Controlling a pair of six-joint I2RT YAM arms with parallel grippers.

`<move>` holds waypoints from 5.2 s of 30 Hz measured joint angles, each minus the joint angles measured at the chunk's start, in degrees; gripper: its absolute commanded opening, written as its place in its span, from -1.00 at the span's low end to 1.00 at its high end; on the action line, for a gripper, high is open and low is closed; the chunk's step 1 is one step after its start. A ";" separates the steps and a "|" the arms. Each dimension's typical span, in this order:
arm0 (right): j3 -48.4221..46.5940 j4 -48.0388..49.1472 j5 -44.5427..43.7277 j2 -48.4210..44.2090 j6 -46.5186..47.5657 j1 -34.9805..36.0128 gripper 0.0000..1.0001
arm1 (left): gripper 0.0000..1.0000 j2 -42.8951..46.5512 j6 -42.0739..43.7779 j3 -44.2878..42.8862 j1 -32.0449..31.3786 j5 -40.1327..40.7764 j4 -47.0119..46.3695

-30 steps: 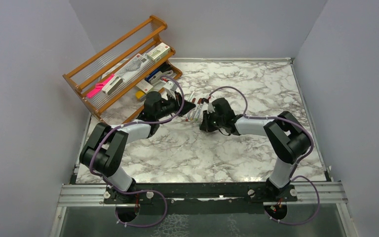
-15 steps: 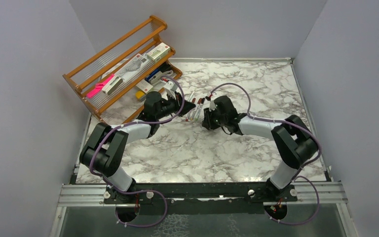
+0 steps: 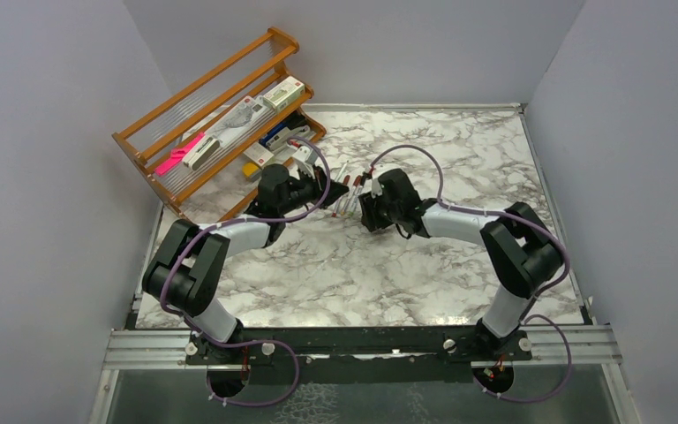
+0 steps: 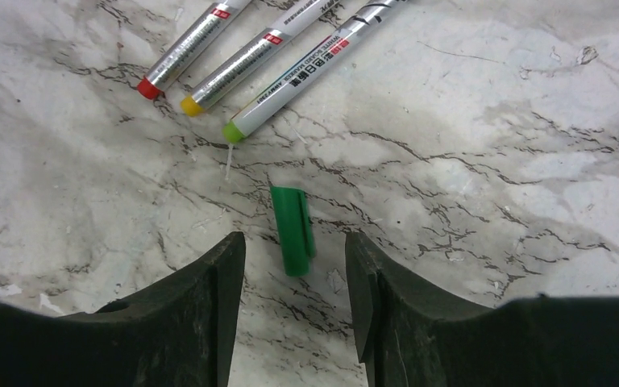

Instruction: Insert the pens into the pen caps

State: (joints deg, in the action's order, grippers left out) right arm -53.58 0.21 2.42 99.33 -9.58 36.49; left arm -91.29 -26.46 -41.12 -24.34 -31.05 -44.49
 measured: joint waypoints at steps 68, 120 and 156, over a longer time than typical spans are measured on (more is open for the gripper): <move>31.85 65.51 8.57 -36.68 -36.83 -10.05 -0.99 | -1.00 -8.72 -29.11 5.62 -15.15 -0.02 -43.39; 32.09 66.51 11.56 -34.47 -36.72 -10.05 -0.99 | -1.00 -8.39 -27.98 3.85 -17.42 -2.93 -43.56; 32.50 68.52 12.04 -33.14 -37.38 -10.05 -0.98 | -1.00 -8.35 -27.98 3.80 -17.44 -2.89 -43.56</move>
State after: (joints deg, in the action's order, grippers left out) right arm -21.08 68.73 14.46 66.19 -46.96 26.44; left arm -99.63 -54.43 -37.32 -41.78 -33.93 -88.05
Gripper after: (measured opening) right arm 0.091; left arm 0.121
